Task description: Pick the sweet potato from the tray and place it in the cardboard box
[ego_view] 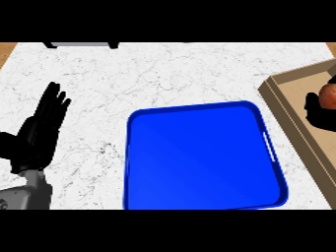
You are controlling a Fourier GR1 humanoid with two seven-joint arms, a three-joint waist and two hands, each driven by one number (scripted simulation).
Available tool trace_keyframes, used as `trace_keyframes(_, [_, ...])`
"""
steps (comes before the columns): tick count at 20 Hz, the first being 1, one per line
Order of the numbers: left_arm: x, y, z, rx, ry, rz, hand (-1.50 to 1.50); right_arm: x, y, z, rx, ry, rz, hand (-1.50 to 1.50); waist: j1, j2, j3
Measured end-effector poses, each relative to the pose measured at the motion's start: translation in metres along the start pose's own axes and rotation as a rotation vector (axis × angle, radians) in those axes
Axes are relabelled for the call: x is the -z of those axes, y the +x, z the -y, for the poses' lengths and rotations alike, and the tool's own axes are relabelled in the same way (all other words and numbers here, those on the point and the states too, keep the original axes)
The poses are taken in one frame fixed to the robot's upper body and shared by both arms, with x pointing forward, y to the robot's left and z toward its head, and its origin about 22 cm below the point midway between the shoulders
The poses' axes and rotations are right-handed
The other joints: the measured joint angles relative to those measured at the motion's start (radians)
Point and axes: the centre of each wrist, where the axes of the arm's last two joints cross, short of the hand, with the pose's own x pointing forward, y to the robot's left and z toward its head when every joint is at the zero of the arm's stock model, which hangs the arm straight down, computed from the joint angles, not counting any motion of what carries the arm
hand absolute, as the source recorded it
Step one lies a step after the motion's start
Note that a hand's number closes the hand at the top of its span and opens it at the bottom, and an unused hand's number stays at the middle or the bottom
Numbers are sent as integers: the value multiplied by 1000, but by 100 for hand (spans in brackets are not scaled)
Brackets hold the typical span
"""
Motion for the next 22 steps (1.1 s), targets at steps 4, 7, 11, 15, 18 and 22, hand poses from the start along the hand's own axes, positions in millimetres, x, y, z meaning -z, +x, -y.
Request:
trace_keyframes(4, [-2,5,3,-4,-4,-1,0,24,-37,-8,-60,8,-7,150,1,0,0])
trace_keyframes(7, [-7,4,4,-4,-5,4,0,35,-58,-26,-115,42,-11,150,3,0,0])
trace_keyframes(11, [-4,6,1,-8,-14,6,0,46,-83,-45,-278,204,-57,-150,11,3,0])
trace_keyframes(15, [-3,4,0,-11,-17,-4,0,56,-112,-63,-330,365,-122,-150,11,3,0])
trace_keyframes(18, [-6,4,-2,-8,-10,-2,0,63,-127,-75,-274,379,-126,-150,10,2,0])
trace_keyframes(22, [-4,5,2,-6,-8,2,0,71,-134,-75,-151,246,-72,-150,7,2,1])
